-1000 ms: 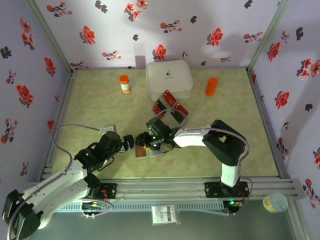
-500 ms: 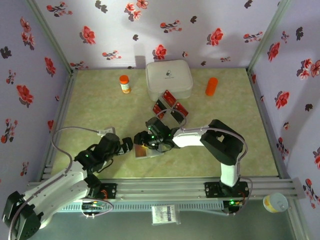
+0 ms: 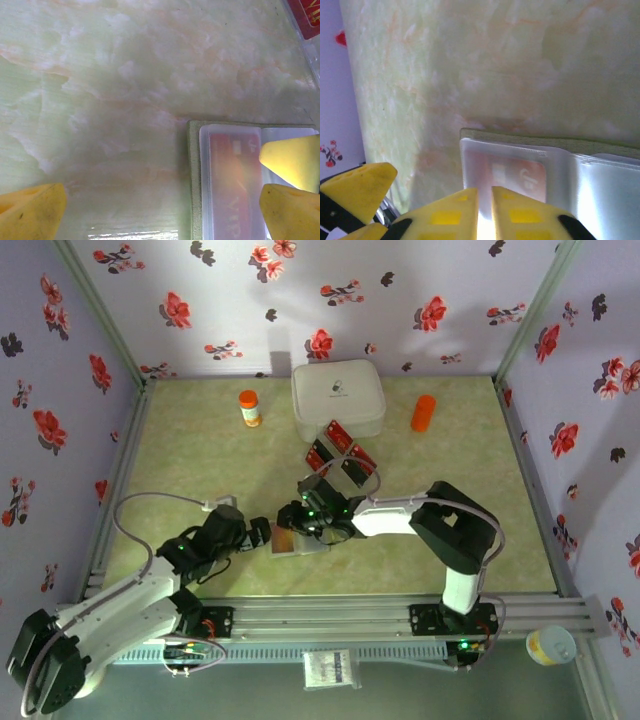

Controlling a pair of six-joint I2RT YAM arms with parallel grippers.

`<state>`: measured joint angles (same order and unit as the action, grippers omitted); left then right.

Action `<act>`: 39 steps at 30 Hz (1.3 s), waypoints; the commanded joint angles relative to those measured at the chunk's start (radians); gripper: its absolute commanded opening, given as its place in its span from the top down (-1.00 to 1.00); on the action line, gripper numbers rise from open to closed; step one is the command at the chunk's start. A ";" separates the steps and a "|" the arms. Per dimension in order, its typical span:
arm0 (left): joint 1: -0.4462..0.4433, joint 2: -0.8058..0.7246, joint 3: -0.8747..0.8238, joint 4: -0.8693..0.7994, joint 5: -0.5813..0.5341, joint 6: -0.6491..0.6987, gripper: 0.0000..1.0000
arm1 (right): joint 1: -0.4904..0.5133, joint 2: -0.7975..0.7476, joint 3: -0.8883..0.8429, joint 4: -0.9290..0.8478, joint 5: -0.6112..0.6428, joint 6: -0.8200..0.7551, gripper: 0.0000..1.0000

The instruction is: Put the credit cards into the card holder

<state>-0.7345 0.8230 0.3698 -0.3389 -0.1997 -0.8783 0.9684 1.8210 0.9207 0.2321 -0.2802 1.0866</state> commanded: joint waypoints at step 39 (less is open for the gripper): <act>-0.002 0.175 0.060 0.106 0.051 0.027 -0.99 | -0.041 -0.250 0.018 -0.680 0.363 -0.388 -0.10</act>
<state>-0.7345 0.9882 0.4049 -0.2428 -0.1528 -0.8768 0.9329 1.5417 0.9268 -0.3847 0.0235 0.7403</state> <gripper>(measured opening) 0.996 0.549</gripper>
